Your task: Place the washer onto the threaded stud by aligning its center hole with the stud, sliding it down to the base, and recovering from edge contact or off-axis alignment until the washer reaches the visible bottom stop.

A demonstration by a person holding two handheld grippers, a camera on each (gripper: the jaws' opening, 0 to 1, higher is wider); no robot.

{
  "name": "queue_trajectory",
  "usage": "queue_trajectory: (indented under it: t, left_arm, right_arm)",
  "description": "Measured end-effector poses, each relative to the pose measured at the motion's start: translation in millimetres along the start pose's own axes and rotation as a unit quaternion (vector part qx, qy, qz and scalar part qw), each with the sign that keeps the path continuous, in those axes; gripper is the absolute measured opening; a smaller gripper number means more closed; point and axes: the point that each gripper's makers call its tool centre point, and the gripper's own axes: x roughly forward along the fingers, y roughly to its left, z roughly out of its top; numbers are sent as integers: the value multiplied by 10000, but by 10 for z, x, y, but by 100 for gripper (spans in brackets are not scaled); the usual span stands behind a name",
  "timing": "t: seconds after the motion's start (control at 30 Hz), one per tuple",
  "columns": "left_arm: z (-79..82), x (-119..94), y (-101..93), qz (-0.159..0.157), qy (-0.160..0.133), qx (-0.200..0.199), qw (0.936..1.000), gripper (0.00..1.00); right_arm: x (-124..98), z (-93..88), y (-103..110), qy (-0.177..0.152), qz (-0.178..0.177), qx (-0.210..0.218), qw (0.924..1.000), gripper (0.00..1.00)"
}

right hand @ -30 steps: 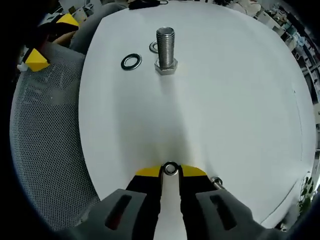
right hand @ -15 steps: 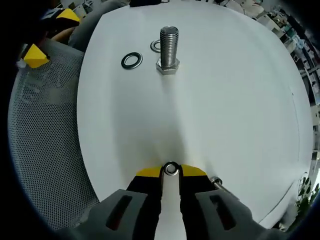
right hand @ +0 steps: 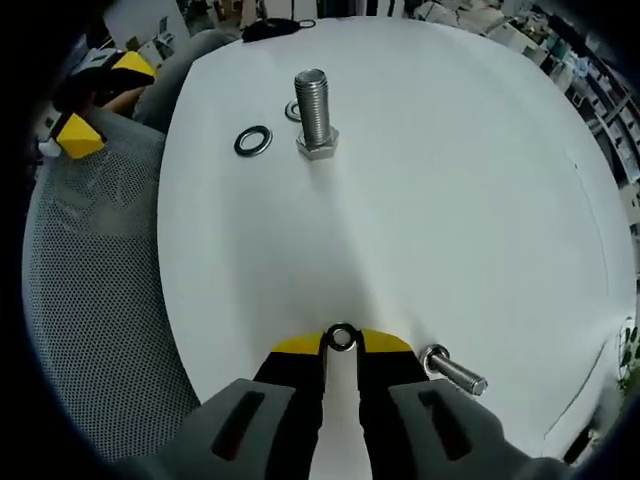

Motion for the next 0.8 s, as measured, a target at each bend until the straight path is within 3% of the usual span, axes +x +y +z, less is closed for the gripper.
queue_trajectory:
  t: [0.2,0.8]
  left_arm:
    - [-3,-1,4,14,14,13,10000,28]
    - [-1,1,10,39,5,33,10000,28]
  right_arm:
    - [-87,-11,-71,-227,-13,359,9991,13]
    - [-334,-169,-298,-452,-102,767,9960,14]
